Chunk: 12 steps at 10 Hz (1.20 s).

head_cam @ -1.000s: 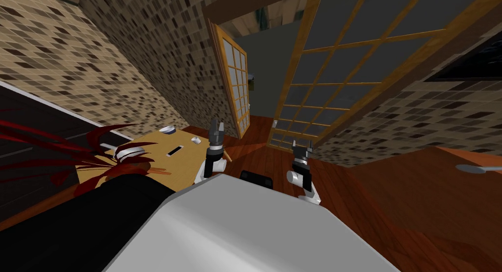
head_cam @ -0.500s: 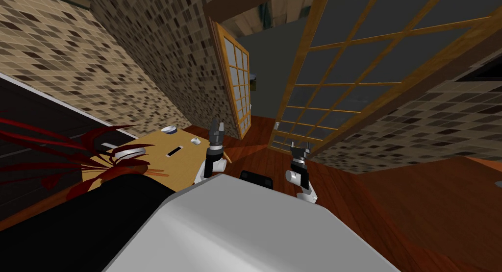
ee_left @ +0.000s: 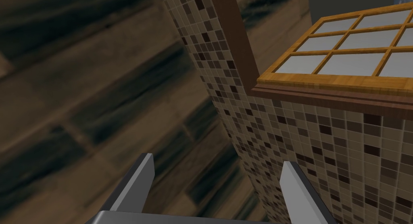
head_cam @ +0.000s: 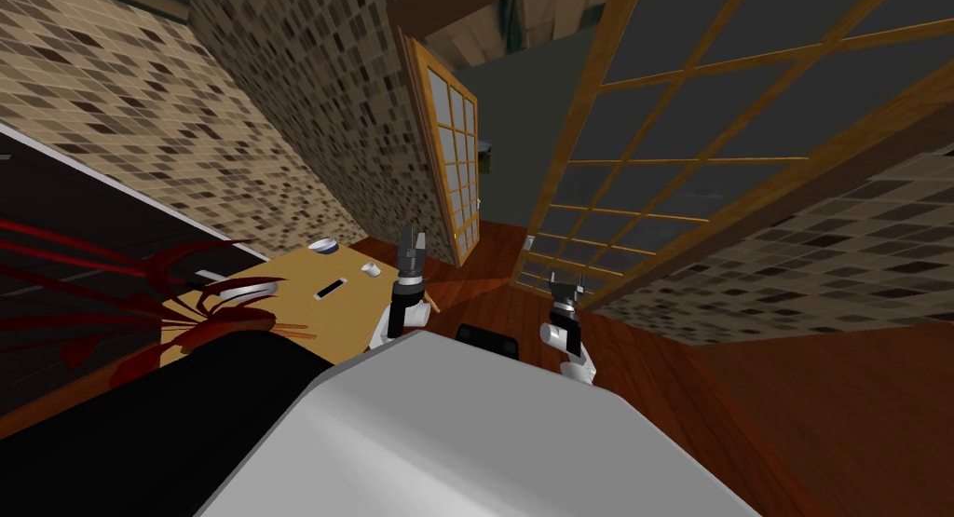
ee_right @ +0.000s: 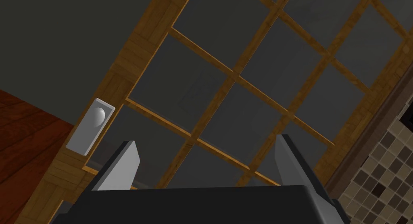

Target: Push the door open

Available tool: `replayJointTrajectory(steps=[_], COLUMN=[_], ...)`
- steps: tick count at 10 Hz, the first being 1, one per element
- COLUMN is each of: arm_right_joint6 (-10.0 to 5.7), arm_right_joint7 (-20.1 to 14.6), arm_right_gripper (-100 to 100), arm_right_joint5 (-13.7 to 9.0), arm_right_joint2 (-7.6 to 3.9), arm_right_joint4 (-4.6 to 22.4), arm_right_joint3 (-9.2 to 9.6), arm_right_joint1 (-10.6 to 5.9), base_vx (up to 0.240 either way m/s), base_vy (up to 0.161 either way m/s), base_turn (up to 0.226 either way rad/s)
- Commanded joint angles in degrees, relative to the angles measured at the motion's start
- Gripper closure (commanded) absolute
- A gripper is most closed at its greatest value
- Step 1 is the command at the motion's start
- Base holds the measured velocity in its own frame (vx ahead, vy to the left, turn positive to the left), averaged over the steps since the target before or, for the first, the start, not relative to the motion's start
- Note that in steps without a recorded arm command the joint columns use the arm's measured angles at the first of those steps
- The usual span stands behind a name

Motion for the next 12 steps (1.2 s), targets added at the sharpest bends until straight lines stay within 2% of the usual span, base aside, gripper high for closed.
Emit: replayJointTrajectory(steps=[1,12], arm_right_joint6=[-0.65,-4.86], arm_right_joint7=[-1.87,-13.69], arm_right_gripper=[-100,-100], arm_right_joint5=[-0.53,-4.01], arm_right_joint2=[0.29,1.89], arm_right_joint4=[2.56,19.1], arm_right_joint3=[-0.11,-0.9], arm_right_joint1=[-0.99,-7.16], base_vx=[0.1,0.097], base_vy=[-0.014,-0.021], base_turn=[0.062,0.063])
